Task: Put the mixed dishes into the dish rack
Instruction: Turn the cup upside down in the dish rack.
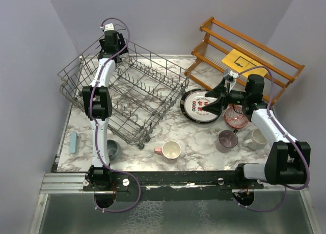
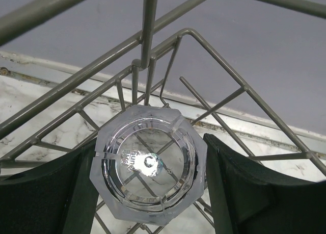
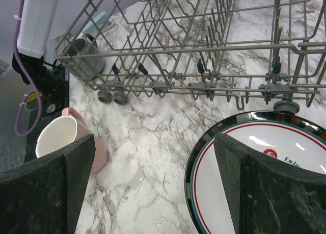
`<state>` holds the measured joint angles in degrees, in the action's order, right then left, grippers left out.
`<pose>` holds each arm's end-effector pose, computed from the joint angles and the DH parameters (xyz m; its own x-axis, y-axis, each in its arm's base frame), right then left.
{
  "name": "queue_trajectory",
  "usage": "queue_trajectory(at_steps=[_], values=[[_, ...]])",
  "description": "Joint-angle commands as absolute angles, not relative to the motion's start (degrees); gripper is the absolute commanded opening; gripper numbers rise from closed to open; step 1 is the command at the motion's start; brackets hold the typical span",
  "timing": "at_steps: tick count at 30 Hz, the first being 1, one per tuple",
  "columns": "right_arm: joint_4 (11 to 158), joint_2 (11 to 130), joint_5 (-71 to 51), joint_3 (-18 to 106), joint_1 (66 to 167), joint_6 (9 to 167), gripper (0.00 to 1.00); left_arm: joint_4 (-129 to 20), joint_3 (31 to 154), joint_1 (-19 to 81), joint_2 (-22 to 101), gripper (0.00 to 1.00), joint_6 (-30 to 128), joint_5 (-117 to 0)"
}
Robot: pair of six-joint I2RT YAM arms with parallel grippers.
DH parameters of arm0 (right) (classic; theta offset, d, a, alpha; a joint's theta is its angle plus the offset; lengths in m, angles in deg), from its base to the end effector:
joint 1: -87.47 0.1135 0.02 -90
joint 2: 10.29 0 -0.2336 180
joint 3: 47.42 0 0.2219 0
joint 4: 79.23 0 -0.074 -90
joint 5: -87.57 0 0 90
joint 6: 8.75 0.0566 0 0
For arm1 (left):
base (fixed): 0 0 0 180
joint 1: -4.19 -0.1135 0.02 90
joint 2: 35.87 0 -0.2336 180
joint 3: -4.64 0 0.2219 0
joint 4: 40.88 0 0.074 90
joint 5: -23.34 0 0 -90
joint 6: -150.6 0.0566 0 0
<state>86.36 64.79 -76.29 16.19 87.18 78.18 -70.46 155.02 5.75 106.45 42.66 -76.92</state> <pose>0.2583 0.0531 0.2559 -0.3896 -0.0129 -0.9209 -0.8850 0.2821 0.3705 0.5453 -0.0048 0.2398 -0.3061 -0.2949 -0.9052 -0.2450 0.9432 -0.2244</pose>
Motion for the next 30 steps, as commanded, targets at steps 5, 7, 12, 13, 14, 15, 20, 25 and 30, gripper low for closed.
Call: queue_trajectory(at_steps=[5, 7, 12, 13, 14, 15, 20, 25, 30], values=[[87.8, 65.1, -78.0, 15.6, 86.9, 78.6, 1.00, -67.2, 157.8, 5.4, 107.2, 0.63, 41.1, -78.3], [87.9, 65.1, -78.0, 15.6, 86.9, 78.6, 1.00, -67.5, 157.8, 5.4, 106.8, 0.70, 41.3, -79.0], [88.0, 64.9, -78.2, 15.6, 86.9, 78.7, 1.00, -67.6, 157.2, 5.4, 105.1, 0.79, 42.3, -80.0], [88.0, 64.9, -78.3, 15.6, 86.9, 78.8, 1.00, -67.5, 157.0, 5.4, 104.7, 0.80, 42.5, -80.1], [88.0, 64.8, -78.2, 15.5, 86.9, 78.7, 1.00, -67.5, 156.9, 5.4, 104.4, 0.81, 42.7, -80.1], [88.1, 64.8, -78.2, 15.5, 86.9, 78.8, 1.00, -67.5, 156.8, 5.4, 104.2, 0.82, 42.9, -80.1], [88.2, 64.6, -78.3, 15.4, 86.9, 78.8, 1.00, -67.9, 156.4, 5.4, 103.4, 0.86, 43.0, -80.4], [88.3, 64.6, -78.8, 15.4, 86.9, 78.9, 1.00, -68.3, 156.3, 5.8, 100.8, 0.88, 43.6, -80.1], [87.3, 64.8, -79.1, 15.7, 86.9, 77.8, 1.00, -67.4, 152.1, 6.3, 95.9, 0.88, 44.6, -81.4]])
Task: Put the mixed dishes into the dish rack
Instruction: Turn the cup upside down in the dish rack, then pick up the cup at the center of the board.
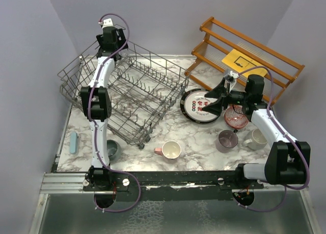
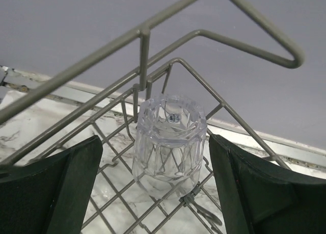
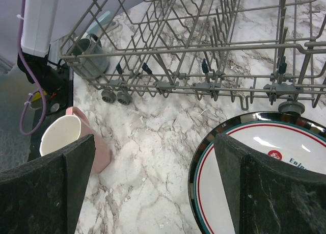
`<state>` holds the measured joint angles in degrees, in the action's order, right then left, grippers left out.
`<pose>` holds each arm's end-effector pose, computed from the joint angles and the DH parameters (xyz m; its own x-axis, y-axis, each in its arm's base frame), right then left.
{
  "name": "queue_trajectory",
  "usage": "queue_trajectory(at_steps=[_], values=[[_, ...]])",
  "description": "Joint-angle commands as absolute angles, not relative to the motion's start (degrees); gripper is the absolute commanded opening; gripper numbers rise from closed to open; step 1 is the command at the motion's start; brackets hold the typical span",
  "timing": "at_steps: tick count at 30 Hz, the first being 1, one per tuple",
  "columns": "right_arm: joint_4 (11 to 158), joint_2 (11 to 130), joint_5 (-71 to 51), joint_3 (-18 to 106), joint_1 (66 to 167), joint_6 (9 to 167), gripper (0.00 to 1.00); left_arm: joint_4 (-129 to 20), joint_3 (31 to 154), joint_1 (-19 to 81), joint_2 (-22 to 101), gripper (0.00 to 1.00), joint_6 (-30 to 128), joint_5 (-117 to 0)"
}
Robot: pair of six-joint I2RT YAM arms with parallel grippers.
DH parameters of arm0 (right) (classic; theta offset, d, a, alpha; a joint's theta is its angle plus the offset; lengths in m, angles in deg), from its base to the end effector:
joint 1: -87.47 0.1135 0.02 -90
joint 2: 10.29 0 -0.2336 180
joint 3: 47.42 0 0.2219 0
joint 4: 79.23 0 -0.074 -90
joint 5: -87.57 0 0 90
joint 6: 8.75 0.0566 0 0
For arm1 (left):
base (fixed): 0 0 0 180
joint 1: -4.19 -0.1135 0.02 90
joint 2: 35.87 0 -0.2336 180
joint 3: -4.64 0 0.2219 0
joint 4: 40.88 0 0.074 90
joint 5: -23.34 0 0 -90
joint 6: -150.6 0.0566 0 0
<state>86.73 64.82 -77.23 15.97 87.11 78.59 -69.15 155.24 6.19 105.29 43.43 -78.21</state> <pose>0.2576 0.0530 0.2556 -0.3939 -0.0097 -0.9191 -0.8867 0.2675 0.3771 0.5434 -0.0076 0.2546 -0.2624 -0.2802 -0.9234 -0.2435 0.9452 -0.2177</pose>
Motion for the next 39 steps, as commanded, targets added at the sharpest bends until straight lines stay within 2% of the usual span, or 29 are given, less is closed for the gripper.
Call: queue_trajectory(at_steps=[1, 11, 18, 22, 28, 34, 39], values=[[87.1, 64.7, -79.3, 15.8, 86.9, 77.5, 1.00, -66.8, 150.0, 6.3, 94.8, 0.88, 44.5, -81.6], [84.8, 63.9, -80.3, 16.5, 86.8, 74.3, 1.00, -62.8, 135.2, 6.3, 82.7, 0.88, 40.8, -74.5], [82.4, 63.1, -82.7, 16.9, 86.9, 70.4, 1.00, -51.5, 113.0, 6.3, 67.3, 0.89, 36.6, -63.2], [81.4, 62.6, -84.3, 16.8, 86.9, 68.0, 1.00, -42.6, 99.2, 6.0, 57.2, 0.99, 34.3, -57.3], [78.2, 62.1, -85.8, 16.8, 86.9, 63.2, 1.00, -33.1, 81.5, 4.1, 44.1, 0.99, 25.1, -46.5], [65.8, 60.1, -82.9, 18.4, 86.8, 49.7, 1.00, -29.7, 68.8, 4.1, 31.3, 0.99, 17.4, -36.6], [45.1, 59.2, -82.7, 23.4, 86.9, 29.8, 1.00, -26.3, 59.8, 4.1, 22.4, 0.99, 9.9, -29.0]])
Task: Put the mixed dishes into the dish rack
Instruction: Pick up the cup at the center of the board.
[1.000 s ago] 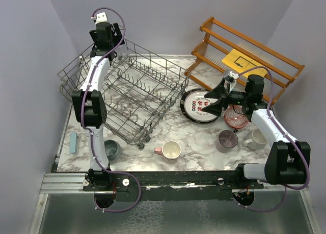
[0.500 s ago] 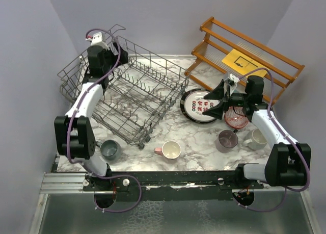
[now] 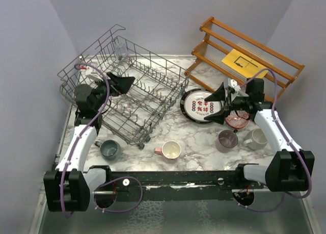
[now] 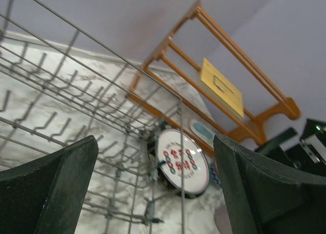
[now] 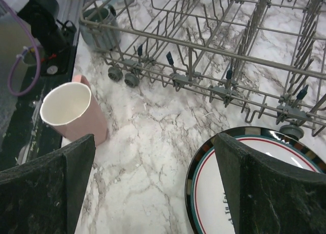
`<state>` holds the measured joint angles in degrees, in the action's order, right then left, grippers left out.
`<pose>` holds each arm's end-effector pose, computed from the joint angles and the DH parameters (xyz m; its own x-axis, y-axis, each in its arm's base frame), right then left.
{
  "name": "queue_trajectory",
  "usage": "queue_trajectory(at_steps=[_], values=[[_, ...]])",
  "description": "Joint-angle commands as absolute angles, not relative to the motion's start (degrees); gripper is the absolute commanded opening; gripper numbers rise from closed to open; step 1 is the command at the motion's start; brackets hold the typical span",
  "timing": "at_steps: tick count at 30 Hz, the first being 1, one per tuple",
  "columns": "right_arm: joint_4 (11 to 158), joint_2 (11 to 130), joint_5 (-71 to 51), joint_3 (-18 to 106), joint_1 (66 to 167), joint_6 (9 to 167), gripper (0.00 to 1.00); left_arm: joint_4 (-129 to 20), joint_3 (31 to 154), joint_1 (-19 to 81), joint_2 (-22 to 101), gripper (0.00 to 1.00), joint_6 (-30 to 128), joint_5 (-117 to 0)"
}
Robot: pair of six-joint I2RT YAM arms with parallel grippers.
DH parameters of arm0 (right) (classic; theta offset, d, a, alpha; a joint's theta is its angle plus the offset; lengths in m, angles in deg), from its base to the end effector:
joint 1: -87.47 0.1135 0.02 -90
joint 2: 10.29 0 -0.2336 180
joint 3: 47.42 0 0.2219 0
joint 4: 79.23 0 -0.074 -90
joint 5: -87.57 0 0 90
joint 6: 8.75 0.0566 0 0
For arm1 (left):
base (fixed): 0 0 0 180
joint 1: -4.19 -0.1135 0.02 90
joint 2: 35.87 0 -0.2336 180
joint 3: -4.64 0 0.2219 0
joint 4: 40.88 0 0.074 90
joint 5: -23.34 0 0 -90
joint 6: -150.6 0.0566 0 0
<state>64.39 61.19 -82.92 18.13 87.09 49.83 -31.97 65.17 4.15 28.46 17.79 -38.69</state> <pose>0.2285 0.0543 0.2560 -0.1948 -0.0848 -0.9772 -0.9724 0.1474 0.1810 0.2637 -0.0264 0.3204 -0.2517 -0.6004 -0.7591 0.4028 0.6482 -0.6462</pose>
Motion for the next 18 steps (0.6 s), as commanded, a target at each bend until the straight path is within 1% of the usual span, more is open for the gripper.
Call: queue_trajectory(at_steps=[1, 5, 9, 10, 14, 16, 18], values=[[41.4, 59.1, -82.4, 24.4, 86.9, 26.6, 1.00, -24.8, 57.9, 4.2, 20.6, 0.99, 8.2, -28.0], [33.7, 58.4, -79.7, 27.0, 86.9, 21.1, 1.00, -21.2, 52.7, 4.6, 14.0, 0.99, 3.3, -26.7], [30.2, 58.0, -78.1, 27.7, 86.9, 17.5, 1.00, -24.7, 53.7, 8.4, 11.5, 0.99, 4.5, -27.5], [29.5, 57.9, -78.1, 27.7, 86.9, 16.5, 1.00, -25.9, 54.3, 10.5, 11.4, 0.99, 5.5, -28.3], [26.7, 58.3, -78.5, 28.0, 86.9, 11.6, 1.00, -29.6, 55.6, 24.6, 12.5, 0.99, 10.8, -34.1], [25.3, 59.1, -79.7, 28.5, 86.9, 9.5, 1.00, -27.7, 55.0, 30.7, 13.3, 0.98, 11.9, -36.1], [22.6, 60.2, -81.4, 29.6, 87.5, 6.6, 1.00, -24.8, 54.0, 34.7, 14.0, 0.98, 12.6, -37.5]])
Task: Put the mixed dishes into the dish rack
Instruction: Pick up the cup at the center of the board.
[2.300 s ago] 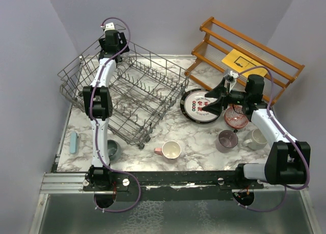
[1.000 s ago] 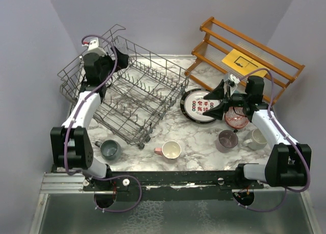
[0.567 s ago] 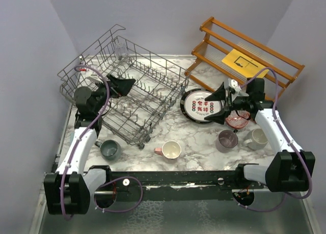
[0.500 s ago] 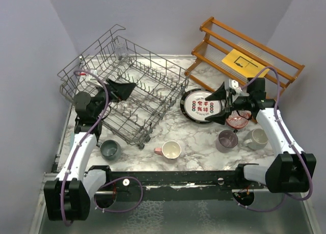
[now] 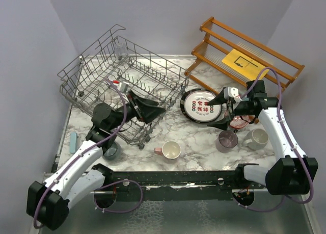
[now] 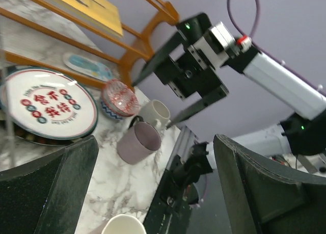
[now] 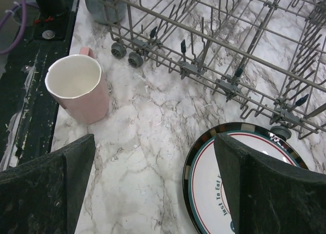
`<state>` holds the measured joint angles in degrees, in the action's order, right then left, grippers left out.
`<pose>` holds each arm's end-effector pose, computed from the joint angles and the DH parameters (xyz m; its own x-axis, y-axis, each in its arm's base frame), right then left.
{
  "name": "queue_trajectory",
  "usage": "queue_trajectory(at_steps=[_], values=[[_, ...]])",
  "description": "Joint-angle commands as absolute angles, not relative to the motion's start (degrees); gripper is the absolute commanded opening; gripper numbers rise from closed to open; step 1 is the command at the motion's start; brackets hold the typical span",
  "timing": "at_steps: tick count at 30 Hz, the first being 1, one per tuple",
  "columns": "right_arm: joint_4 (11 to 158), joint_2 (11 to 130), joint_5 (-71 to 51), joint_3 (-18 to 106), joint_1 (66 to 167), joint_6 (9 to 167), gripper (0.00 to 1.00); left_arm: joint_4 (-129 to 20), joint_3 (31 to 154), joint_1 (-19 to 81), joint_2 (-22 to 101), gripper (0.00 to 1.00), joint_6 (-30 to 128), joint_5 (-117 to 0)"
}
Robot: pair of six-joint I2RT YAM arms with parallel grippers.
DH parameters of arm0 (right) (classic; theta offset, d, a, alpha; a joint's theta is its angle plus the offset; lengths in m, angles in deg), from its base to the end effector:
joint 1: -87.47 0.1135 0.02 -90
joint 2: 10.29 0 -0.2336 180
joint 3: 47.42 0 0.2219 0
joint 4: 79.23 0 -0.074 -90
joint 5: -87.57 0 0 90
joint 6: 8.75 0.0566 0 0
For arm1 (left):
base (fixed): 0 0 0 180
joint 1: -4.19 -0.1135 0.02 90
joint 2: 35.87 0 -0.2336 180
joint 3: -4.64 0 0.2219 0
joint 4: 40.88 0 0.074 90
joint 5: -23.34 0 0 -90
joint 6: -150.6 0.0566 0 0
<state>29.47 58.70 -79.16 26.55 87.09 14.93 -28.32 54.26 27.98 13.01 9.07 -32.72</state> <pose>0.1926 0.0538 0.2712 -0.0112 -0.2101 -0.9776 -0.9951 0.0988 -0.0098 0.1757 -0.1120 0.3202 -0.5203 -0.4805 -0.7060 0.6823 0.2633 -0.6820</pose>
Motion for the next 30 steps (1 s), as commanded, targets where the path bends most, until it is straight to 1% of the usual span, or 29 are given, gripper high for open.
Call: queue_trajectory(at_steps=[1, 4, 6, 9, 11, 12, 14, 16, 21, 26, 30], values=[[21.3, 61.0, -81.8, 30.2, 88.2, 5.6, 1.00, -23.7, 53.5, 35.9, 14.3, 0.98, 13.0, -38.2], [19.3, 62.8, -80.0, 32.0, 92.7, 5.2, 1.00, -22.7, 52.7, 37.4, 14.5, 0.98, 14.3, -40.2], [21.1, 62.9, -76.6, 32.9, 97.5, 8.1, 1.00, -24.0, 52.6, 37.4, 14.4, 0.98, 15.4, -42.3], [29.4, 61.7, -67.9, 33.0, 107.1, 18.6, 1.00, -34.4, 55.3, 37.4, 13.0, 0.98, 21.3, -47.6], [32.2, 61.5, -62.8, 33.3, 113.4, 22.1, 1.00, -42.9, 58.6, 37.4, 12.0, 0.98, 26.8, -53.1], [32.5, 61.8, -62.2, 33.6, 115.4, 22.8, 1.00, -46.9, 60.4, 37.3, 11.8, 0.99, 29.2, -56.3], [33.6, 62.3, -62.6, 34.0, 117.8, 23.9, 1.00, -52.9, 63.8, 37.3, 11.7, 0.99, 33.0, -63.4], [36.0, 62.8, -61.7, 33.7, 120.3, 26.3, 1.00, -56.0, 66.2, 37.1, 12.2, 0.99, 35.0, -66.8], [40.6, 64.8, -54.4, 33.0, 128.6, 29.7, 1.00, -59.1, 69.7, 35.8, 14.8, 0.99, 35.0, -70.9], [45.7, 65.9, -47.0, 31.7, 134.8, 33.7, 0.96, -64.4, 73.2, 33.5, 17.6, 0.99, 36.6, -76.2], [47.8, 66.5, -39.7, 30.2, 137.9, 34.5, 0.91, -65.0, 73.9, 32.9, 16.7, 0.99, 36.7, -76.3]])
